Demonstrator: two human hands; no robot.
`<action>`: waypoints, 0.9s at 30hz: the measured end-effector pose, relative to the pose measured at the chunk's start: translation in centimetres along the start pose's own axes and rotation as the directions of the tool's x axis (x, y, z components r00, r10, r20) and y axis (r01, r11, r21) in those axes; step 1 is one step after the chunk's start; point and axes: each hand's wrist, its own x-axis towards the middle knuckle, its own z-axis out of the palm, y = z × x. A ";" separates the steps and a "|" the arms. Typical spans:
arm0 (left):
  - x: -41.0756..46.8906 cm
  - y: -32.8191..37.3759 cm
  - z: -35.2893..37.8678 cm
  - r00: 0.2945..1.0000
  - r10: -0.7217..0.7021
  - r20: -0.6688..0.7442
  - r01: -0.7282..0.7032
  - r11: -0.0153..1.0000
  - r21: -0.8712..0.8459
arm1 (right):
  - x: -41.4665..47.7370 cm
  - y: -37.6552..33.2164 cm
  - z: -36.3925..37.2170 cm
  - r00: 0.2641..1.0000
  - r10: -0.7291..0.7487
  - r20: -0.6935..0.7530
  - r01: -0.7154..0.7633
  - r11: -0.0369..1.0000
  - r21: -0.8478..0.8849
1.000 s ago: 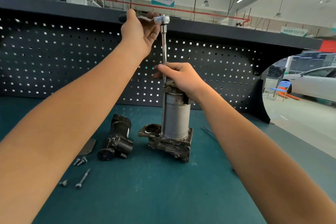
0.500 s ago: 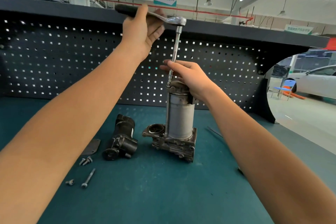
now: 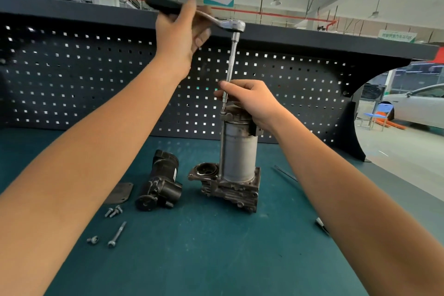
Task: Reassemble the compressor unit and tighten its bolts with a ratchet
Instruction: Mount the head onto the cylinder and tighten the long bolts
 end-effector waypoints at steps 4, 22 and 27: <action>1.0 -0.9 -0.2 0.969 -0.228 -0.092 0.210 0.962 -0.177 | 0.1 0.0 0.1 1.000 0.009 0.029 -0.008 0.999 -0.053; 0.5 -0.3 -0.2 0.956 -0.288 -0.048 0.262 0.919 -0.295 | 0.4 0.0 0.2 1.000 0.024 0.007 -0.023 0.997 -0.072; -3.0 -0.6 1.2 0.969 0.247 -0.028 -0.247 0.968 -0.029 | 0.5 0.1 0.5 0.997 0.004 -0.077 -0.012 0.995 -0.104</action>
